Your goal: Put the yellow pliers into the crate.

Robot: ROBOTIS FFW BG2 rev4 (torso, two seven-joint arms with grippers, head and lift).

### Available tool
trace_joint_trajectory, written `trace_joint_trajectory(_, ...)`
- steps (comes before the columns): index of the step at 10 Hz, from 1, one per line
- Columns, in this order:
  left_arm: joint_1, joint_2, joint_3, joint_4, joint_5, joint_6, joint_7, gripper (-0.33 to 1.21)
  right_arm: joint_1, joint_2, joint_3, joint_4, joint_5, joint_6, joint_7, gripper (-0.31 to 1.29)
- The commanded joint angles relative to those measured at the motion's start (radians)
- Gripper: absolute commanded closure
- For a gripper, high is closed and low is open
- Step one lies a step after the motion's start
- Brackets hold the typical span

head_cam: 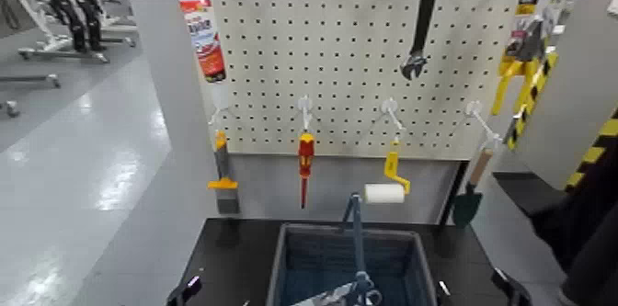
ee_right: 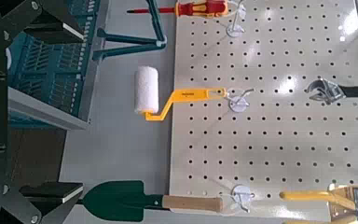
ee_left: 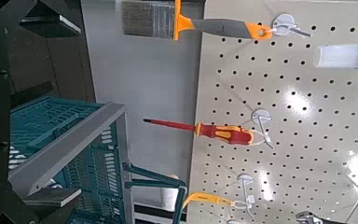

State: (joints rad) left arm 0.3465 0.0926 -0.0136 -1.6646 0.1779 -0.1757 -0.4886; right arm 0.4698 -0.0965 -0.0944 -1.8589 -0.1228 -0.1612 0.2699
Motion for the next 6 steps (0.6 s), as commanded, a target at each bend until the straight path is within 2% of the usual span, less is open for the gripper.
trace_joint_trajectory(1, -0.001, 0.001, 0.000, 0.000, 0.000, 0.004, -0.001, 0.10, -0.043, -0.011, -0.033, -0.023, -0.038, 0.068, 0.017, 0.18)
trace_joint_trajectory(4, -0.003, 0.001, -0.002, 0.000, 0.002, 0.007, -0.002, 0.10, -0.099, -0.020, -0.082, -0.054, -0.051, 0.129, 0.069, 0.18)
trace_joint_trajectory(6, -0.007, 0.003, -0.003, 0.000, 0.002, 0.010, -0.005, 0.10, -0.143, -0.049, -0.099, -0.066, -0.090, 0.163, 0.080, 0.18)
